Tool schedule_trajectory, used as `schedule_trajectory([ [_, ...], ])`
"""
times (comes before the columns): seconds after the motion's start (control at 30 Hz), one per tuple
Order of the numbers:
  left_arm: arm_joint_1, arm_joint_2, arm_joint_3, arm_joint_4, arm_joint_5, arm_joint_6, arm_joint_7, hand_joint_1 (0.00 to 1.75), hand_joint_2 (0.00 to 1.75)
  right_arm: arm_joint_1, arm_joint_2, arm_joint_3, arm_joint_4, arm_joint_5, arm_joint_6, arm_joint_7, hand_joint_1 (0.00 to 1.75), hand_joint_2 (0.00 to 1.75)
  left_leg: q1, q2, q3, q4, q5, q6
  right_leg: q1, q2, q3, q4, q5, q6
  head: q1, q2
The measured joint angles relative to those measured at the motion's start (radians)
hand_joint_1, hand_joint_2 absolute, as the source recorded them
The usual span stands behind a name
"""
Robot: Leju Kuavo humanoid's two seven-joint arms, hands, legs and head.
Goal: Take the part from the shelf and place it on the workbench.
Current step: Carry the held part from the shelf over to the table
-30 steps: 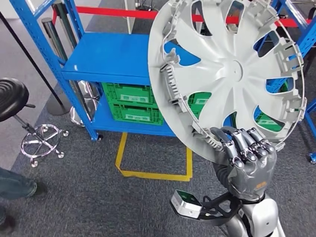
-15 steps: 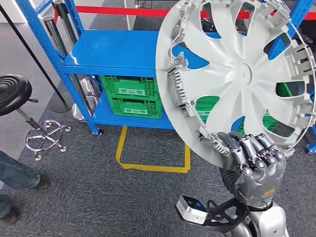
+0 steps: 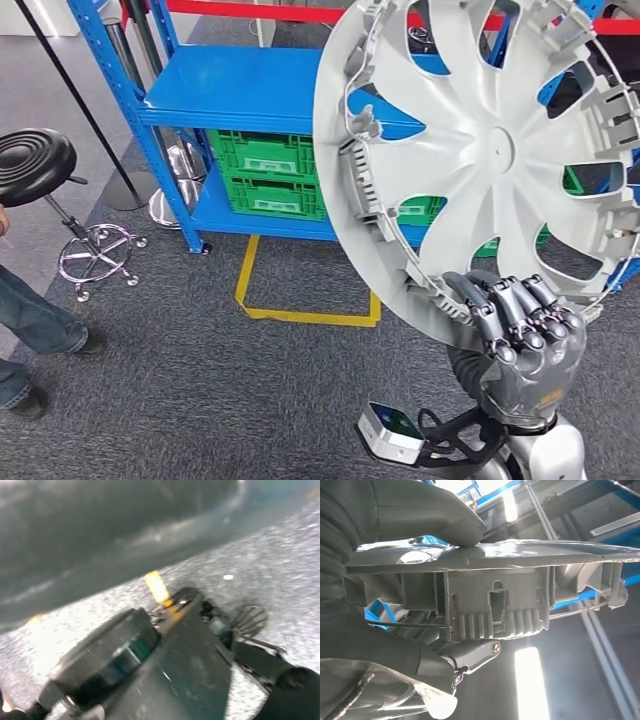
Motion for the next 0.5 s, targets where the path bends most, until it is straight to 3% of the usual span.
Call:
schedule_trajectory([
  [0.1,0.003,-0.002,0.000,0.000,0.000,0.000,0.000,0.00,0.00,0.004,0.000,-0.004,0.000,0.000,0.000,-0.001,1.75,1.75,-0.001,0.005,-0.051,0.004,0.042,0.013,0.000,0.003,-0.031,0.164,-0.158,0.005,0.004,0.000],
  [0.13,0.003,-0.003,0.000,0.000,-0.001,0.000,0.000,0.00,0.00,0.004,0.000,-0.005,0.000,0.000,0.000,-0.001,1.75,1.75,-0.002,0.005,-0.071,0.009,0.055,0.013,0.000,0.003,-0.032,0.226,-0.178,0.007,0.004,0.000],
  [0.17,0.003,-0.004,-0.001,0.000,-0.001,0.000,0.000,0.00,0.00,0.005,0.000,-0.007,0.000,0.000,0.000,-0.001,1.75,1.75,-0.003,0.006,-0.092,0.016,0.067,0.012,0.001,0.003,-0.025,0.267,-0.172,0.008,0.004,0.000],
  [0.2,0.003,-0.005,-0.001,0.000,-0.001,0.000,0.000,0.00,0.00,0.005,0.000,-0.008,0.000,0.000,0.000,-0.001,1.75,1.75,-0.003,0.007,-0.114,0.024,0.077,0.010,0.000,0.003,-0.004,0.276,-0.146,0.009,0.004,0.000],
  [0.23,0.003,-0.006,-0.001,0.001,-0.001,0.000,0.000,0.00,0.00,0.005,0.000,-0.010,0.000,0.000,0.000,-0.001,1.75,1.75,-0.002,0.007,-0.136,0.034,0.087,0.008,0.000,0.003,0.034,0.250,-0.116,0.010,0.004,0.000],
  [0.27,0.003,-0.006,-0.001,0.001,-0.001,0.000,0.000,0.00,0.00,0.005,0.000,-0.010,0.000,0.000,0.000,-0.001,1.75,1.75,-0.002,0.007,-0.155,0.044,0.095,0.004,-0.001,0.003,0.088,0.191,-0.104,0.010,0.004,0.000],
  [0.33,0.003,-0.007,-0.001,0.001,-0.002,0.000,0.000,0.00,0.00,0.005,0.000,-0.011,-0.002,0.000,0.000,-0.002,1.75,1.75,-0.004,0.005,-0.182,0.066,0.110,-0.005,0.000,0.004,0.203,0.038,-0.135,0.008,0.005,0.000],
  [0.37,0.003,-0.008,-0.001,0.001,-0.002,0.000,0.000,0.00,0.00,0.006,0.000,-0.012,-0.004,0.000,0.000,-0.003,1.75,1.75,-0.004,0.005,-0.190,0.073,0.118,-0.010,0.002,0.004,0.234,-0.013,-0.157,0.004,0.005,0.000],
  [0.4,0.004,-0.009,-0.001,0.001,-0.002,0.000,0.000,0.00,0.00,0.007,0.000,-0.012,-0.005,0.000,0.000,-0.004,1.75,1.75,-0.004,0.004,-0.195,0.076,0.127,-0.015,0.005,0.005,0.243,-0.036,-0.166,-0.001,0.005,0.000],
  [0.43,0.005,-0.009,-0.001,0.001,-0.003,0.000,0.000,0.00,0.00,0.008,0.000,-0.013,-0.006,0.000,0.000,-0.005,1.75,1.75,-0.003,0.004,-0.198,0.076,0.135,-0.020,0.005,0.003,0.232,-0.034,-0.161,-0.008,0.006,0.000],
  [0.47,0.006,-0.009,-0.001,0.001,-0.004,0.000,0.000,0.00,0.00,0.008,0.000,-0.014,-0.006,0.000,0.000,-0.006,1.75,1.75,-0.001,0.002,-0.203,0.080,0.129,-0.026,0.004,0.002,0.222,-0.033,-0.153,-0.016,0.005,0.000],
  [0.5,0.008,-0.009,-0.001,0.001,-0.005,0.000,0.000,0.00,0.00,0.008,0.000,-0.015,-0.006,0.000,0.000,-0.007,1.75,1.75,0.001,0.001,-0.209,0.097,0.101,-0.033,0.003,0.000,0.212,-0.033,-0.142,-0.026,0.004,0.000],
])
